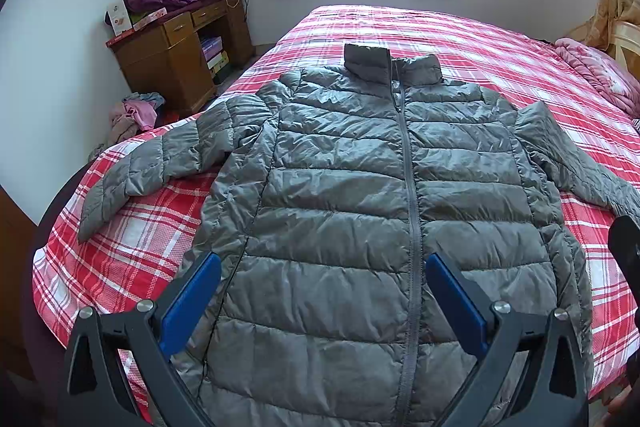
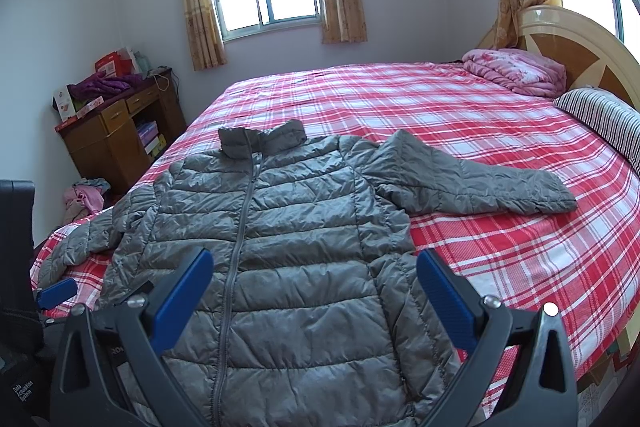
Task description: Fold large clothes
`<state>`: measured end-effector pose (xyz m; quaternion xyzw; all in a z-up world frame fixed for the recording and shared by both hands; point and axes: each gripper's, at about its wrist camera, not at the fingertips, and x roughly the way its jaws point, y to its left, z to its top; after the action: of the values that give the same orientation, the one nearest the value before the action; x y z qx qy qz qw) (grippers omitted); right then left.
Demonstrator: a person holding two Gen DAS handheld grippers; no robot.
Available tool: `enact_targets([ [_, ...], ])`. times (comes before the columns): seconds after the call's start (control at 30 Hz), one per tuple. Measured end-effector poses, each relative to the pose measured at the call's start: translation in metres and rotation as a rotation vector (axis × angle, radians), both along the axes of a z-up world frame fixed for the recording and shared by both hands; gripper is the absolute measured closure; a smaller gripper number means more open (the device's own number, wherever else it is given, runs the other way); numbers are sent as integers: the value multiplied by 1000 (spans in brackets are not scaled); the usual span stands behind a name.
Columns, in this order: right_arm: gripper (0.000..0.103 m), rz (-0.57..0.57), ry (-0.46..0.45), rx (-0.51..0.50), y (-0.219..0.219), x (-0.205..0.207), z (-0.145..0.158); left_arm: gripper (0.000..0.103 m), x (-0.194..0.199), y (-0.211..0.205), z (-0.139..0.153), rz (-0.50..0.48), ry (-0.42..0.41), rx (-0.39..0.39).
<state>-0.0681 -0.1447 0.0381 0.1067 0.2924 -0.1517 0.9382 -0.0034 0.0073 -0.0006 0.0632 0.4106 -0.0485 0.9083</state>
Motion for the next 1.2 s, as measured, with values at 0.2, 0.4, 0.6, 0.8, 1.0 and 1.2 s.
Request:
enact_targets([
  [0.2,0,1,1,1,0,0,0,1,0,0,0,-1,0,1],
  [0.4,0,1,1,2,-2,-1,-1,1,0,0,0,-1,0,3],
  [0.6,0,-1,5,7,1,0,-1,1,0,0,0,-1,-1,2],
  [0.8,0,-2,5,8,0,0,-1,1,0,0,0,-3,-1,1],
  [1.0,0,-2,7,9,0,1,-2,1,0,2,0,-2,4,1],
  [1.2,0,-3,19,21,0,2,-6,1,0,4,-1,-3,6,0],
])
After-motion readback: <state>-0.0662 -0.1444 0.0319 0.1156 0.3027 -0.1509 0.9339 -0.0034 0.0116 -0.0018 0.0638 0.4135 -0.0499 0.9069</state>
